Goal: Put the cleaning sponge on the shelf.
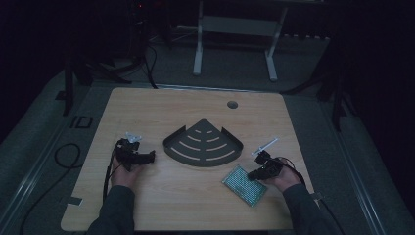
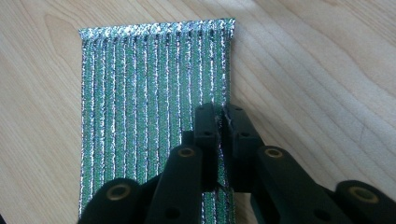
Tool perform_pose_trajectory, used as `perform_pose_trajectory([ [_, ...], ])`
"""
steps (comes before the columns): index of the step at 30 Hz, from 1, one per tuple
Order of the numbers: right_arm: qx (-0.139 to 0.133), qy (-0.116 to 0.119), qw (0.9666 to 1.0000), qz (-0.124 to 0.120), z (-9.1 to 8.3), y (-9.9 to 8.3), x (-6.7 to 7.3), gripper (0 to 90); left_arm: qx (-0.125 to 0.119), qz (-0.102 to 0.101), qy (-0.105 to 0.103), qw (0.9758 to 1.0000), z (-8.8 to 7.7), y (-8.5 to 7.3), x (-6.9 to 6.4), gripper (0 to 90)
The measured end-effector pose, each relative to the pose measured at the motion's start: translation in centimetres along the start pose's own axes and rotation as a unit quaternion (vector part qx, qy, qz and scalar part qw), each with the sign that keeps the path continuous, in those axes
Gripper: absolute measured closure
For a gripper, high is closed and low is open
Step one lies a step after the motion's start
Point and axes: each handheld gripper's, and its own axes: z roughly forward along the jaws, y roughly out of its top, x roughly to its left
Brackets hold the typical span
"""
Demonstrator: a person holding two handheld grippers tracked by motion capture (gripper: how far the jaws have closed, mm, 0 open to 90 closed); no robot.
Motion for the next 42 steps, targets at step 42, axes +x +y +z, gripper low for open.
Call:
perform_pose_trajectory([
  [42,-0.038,-0.044,0.9983,-0.005,-4.0,0.5,0.4,89.7,0.000,0.000,0.000,1.0000,0.0,0.0,0.0,3.8],
])
